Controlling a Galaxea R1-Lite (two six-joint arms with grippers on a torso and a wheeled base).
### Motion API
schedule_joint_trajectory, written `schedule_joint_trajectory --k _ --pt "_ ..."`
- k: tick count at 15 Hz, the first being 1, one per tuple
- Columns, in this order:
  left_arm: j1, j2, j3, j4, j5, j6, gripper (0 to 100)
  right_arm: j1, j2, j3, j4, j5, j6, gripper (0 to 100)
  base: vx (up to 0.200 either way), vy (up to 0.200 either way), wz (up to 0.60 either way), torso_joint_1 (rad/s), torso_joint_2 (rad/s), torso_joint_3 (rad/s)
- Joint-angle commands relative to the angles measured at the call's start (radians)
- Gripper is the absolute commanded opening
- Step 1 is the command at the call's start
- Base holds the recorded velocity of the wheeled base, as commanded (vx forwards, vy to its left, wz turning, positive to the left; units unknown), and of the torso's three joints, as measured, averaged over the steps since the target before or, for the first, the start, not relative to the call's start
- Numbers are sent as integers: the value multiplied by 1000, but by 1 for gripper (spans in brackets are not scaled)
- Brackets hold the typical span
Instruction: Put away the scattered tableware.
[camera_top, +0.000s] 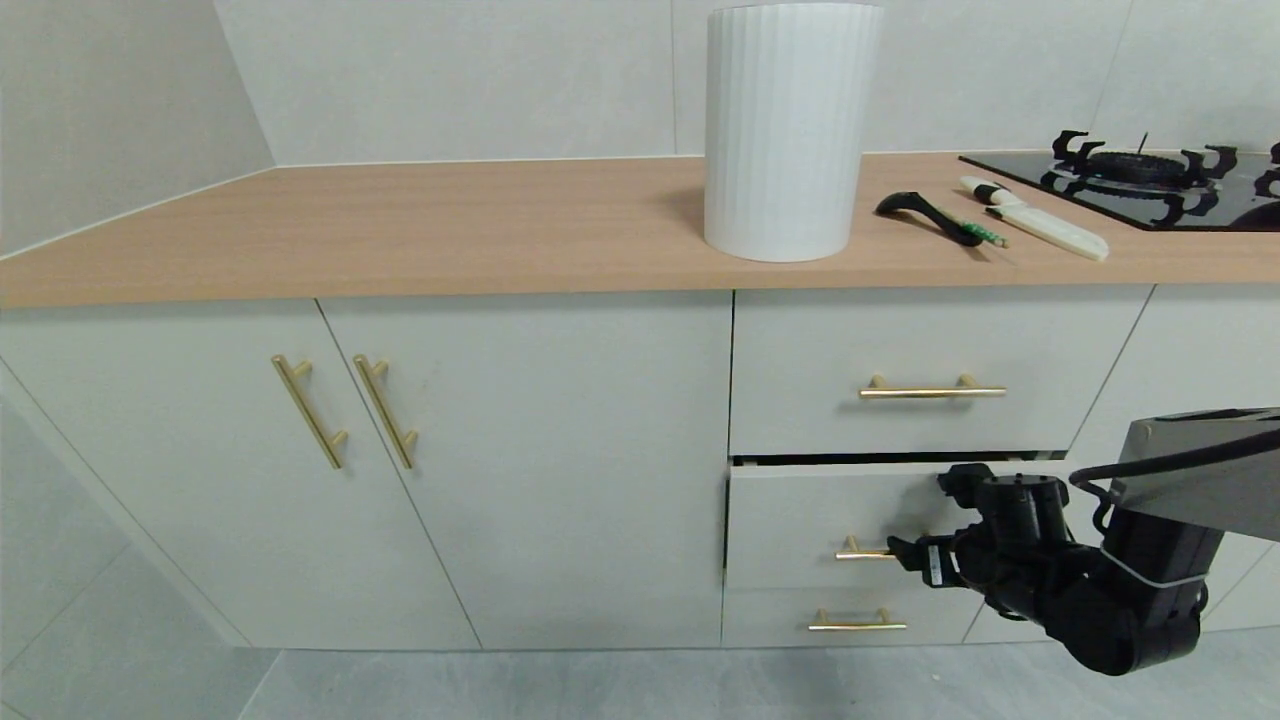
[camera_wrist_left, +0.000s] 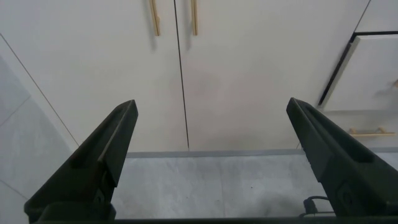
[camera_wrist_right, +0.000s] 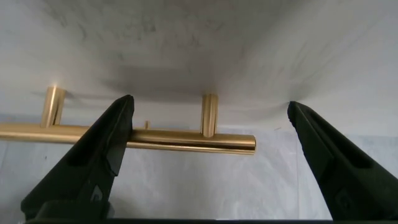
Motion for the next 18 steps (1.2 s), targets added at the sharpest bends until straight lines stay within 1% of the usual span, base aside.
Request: schedule_joint_trajectory --k 1,2,3,4,5,6,8,10,11,12,13,14,16,18 --pt "0 1 0 0 -1 0 100 7 -152 54 107 20 -21 100 0 0 0 0 0 0" --pt "0 1 0 0 -1 0 100 9 -227 58 198 45 -32 100 0 0 0 0 0 0" --pt "0 1 0 0 1 0 100 9 -355 55 362 91 -35 100 0 0 0 0 0 0" --pt "0 1 0 0 -1 0 100 9 -461 46 474 121 -35 100 0 0 0 0 0 0" --pt "0 1 0 0 1 0 100 11 -556 28 555 141 -35 100 0 0 0 0 0 0" --pt "0 1 0 0 1 0 100 14 -637 14 604 143 -33 100 0 0 0 0 0 0" --pt "0 1 0 0 -1 0 100 24 -701 0 615 135 -30 100 0 0 0 0 0 0" --pt "0 1 0 0 -1 0 100 49 -689 -3 583 128 -22 100 0 0 0 0 0 0" --pt "0 1 0 0 -1 0 100 67 -642 5 542 105 -22 100 0 0 0 0 0 0" --pt "0 1 0 0 1 0 100 96 -585 14 474 46 -16 100 0 0 0 0 0 0" --pt "0 1 0 0 -1 0 100 119 -514 23 382 -18 14 100 0 0 0 0 0 0" --pt "0 1 0 0 1 0 100 133 -448 26 290 -61 36 100 0 0 0 0 0 0" --pt "0 1 0 0 1 0 100 139 -335 51 94 -103 39 100 0 0 0 0 0 0" --pt "0 1 0 0 -1 0 100 139 -260 51 -21 -116 37 100 0 0 0 0 0 0"
